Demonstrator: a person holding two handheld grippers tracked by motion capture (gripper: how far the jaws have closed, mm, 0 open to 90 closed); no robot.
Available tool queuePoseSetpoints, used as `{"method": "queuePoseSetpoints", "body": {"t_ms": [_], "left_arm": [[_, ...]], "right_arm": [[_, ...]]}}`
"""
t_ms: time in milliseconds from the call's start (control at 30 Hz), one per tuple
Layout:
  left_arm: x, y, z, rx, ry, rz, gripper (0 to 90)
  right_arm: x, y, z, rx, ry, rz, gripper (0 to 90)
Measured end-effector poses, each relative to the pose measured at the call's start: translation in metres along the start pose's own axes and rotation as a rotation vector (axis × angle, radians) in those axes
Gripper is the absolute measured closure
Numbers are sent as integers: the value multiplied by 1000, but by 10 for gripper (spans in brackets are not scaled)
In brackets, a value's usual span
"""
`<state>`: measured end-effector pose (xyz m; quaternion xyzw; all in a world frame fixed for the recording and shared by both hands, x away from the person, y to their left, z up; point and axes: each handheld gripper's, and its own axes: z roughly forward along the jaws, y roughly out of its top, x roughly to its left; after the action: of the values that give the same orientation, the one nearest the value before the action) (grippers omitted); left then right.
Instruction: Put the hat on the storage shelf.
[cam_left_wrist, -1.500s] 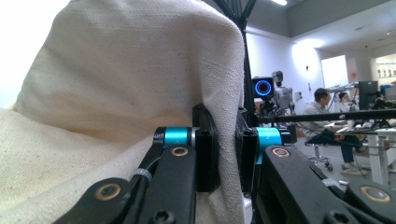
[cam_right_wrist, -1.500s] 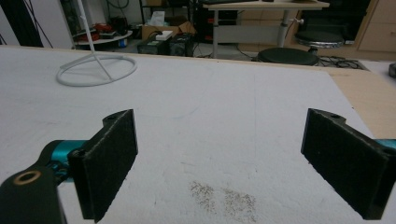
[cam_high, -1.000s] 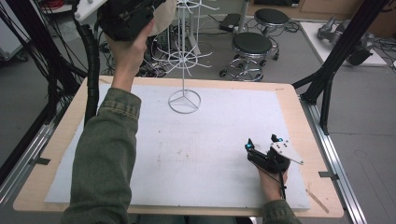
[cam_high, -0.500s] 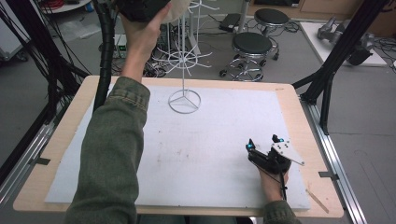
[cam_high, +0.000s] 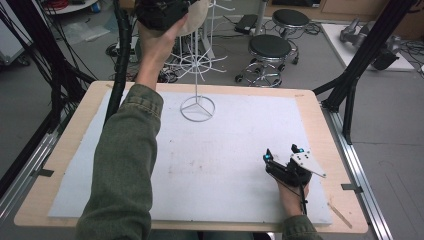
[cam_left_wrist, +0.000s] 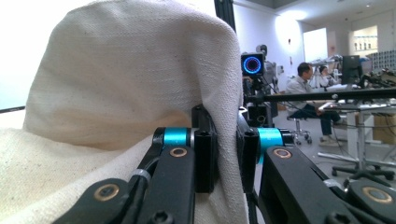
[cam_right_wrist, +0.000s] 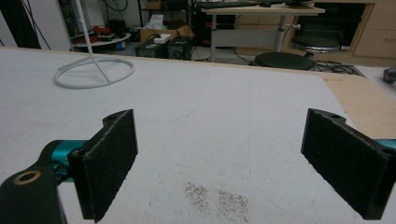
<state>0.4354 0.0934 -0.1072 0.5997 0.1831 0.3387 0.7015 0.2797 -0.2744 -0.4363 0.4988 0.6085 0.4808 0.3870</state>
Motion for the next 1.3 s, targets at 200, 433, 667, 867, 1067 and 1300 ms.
{"method": "queuePoseSetpoints", "body": {"t_ms": [200, 433, 667, 867, 1067, 1300], "left_arm": [[-5, -5, 4, 55, -14, 25, 817], [-10, -13, 8, 121, -30, 37, 817], [-12, -30, 6, 128, -28, 14, 815], [-8, -40, -9, 60, -27, -44, 815], [-9, -39, -24, -16, -58, -63, 811], [-14, -46, -28, 29, -67, -30, 811]], "right_arm": [[-1, 0, 0, -4, -2, 0, 99], [-3, 1, 0, -9, -11, 4, 99], [-2, 1, -1, -10, -9, -1, 99], [-2, 1, -1, -10, -12, -1, 99], [-1, 1, 0, -10, -14, 0, 99], [-1, 1, 0, -12, -14, 1, 99]]}}
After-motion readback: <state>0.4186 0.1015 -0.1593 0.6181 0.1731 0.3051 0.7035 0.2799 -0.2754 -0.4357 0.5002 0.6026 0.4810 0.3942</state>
